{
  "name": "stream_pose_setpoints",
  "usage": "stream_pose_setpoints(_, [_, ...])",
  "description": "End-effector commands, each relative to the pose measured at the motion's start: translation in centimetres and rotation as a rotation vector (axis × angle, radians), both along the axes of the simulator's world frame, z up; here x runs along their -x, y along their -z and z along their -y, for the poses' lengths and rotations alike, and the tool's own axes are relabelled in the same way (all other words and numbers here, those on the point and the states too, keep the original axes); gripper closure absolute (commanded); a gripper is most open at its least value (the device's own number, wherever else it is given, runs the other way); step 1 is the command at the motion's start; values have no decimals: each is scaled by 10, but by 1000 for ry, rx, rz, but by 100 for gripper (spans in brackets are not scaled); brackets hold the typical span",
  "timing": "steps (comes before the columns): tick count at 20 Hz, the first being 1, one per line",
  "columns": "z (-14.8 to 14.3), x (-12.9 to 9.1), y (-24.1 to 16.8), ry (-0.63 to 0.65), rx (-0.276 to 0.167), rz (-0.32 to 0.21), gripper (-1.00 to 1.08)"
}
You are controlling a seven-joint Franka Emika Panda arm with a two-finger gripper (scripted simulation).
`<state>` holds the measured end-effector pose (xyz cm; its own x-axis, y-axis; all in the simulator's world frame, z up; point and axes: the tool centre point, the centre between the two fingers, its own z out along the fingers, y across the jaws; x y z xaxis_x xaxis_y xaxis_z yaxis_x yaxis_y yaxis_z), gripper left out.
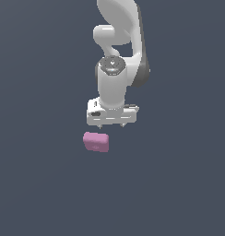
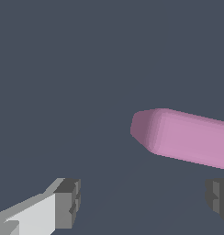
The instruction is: Pick up the object and move it to a goal position.
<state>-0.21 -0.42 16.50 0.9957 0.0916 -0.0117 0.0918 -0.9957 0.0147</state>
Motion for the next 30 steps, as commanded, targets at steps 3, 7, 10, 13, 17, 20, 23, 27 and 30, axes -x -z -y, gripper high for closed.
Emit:
stream_pose_setpoints(3, [3, -1, 1, -59, 0, -1, -92])
stream_pose_setpoints(7, [7, -3, 2, -133, -1, -2, -92])
stream_pose_setpoints(10, [11, -5, 3, -200, -2, -3, -92])
stream_pose_setpoints(13, [14, -6, 4, -274, -3, -4, -92])
stream_pose_setpoints(17, [20, -8, 6, -372, -4, -6, -92])
stream_pose_setpoints(20, [24, -10, 7, -445, -6, -6, -92])
stream_pose_setpoints(23, [27, -11, 8, -519, -7, -7, -92])
stream_pose_setpoints(27, [33, -13, 10, -617, -9, -8, -92])
stream_pose_setpoints(30, [37, -15, 11, -690, -10, -8, -92])
